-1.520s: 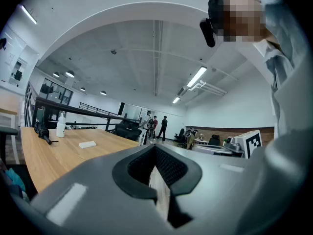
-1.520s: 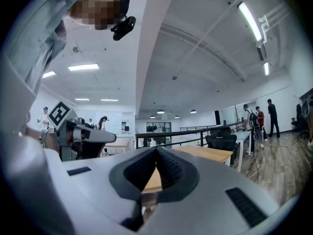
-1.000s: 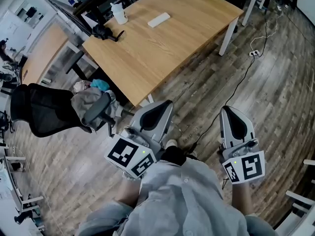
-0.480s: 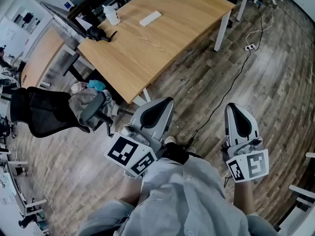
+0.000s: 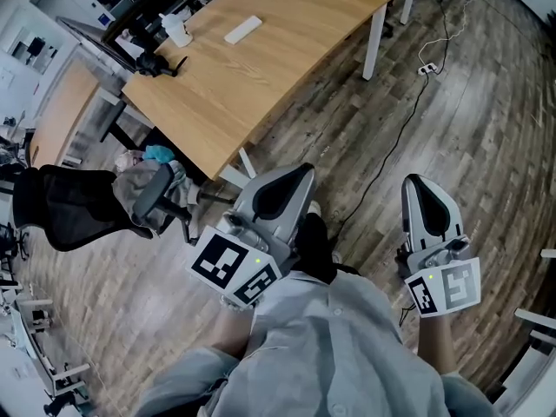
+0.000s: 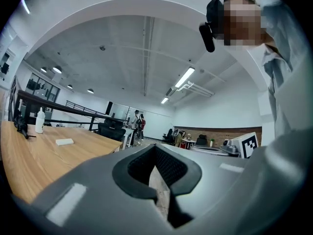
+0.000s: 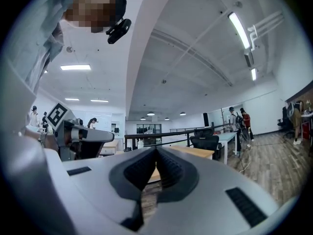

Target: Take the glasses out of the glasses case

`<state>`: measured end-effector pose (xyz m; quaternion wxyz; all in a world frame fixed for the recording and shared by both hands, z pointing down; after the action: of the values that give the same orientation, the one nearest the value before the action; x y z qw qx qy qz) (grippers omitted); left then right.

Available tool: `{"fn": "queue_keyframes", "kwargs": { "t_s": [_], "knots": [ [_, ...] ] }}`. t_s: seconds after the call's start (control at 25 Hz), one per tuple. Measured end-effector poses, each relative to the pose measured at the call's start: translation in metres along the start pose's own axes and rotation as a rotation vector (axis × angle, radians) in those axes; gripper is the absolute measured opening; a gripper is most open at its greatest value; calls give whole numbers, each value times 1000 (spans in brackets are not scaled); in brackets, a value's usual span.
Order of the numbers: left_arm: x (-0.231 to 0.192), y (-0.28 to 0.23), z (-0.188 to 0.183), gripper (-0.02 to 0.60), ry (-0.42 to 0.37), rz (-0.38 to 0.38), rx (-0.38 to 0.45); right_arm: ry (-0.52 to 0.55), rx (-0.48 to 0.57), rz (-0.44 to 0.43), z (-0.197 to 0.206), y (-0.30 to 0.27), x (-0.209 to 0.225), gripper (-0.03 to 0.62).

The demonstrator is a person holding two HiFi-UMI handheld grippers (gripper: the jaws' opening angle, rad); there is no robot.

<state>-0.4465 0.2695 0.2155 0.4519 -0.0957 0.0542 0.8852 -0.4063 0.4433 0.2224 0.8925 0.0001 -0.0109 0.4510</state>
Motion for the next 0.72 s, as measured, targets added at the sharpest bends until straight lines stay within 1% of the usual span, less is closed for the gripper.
{"fn": "queue_keyframes", "kwargs": {
  "t_s": [0.16,0.36,0.56,0.72],
  "knots": [
    [-3,-12,1,5,0,25,3,-2,-5,32,4,-1,10,2],
    [-19,-35,3,5,10,52,-1,-5,-11,67,9,-13,23,2],
    [-42,-71,2,5,14,94,-10,-8,-18,102,13,-41,45,2],
    [-67,-103,-2,5,15,114,-22,-10,-31,118,14,-73,65,2]
  ]
}}
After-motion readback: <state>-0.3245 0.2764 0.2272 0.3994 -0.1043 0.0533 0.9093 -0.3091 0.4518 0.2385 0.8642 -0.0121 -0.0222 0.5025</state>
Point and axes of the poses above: the fingertips, and each gripper's own axes: y backward along the fingers, x to its right, z out of its underside, the point moved 3 cm from there along y, backward along the fingers, and after that the axes turned 11 degrees about z, right-handed, at the moved point
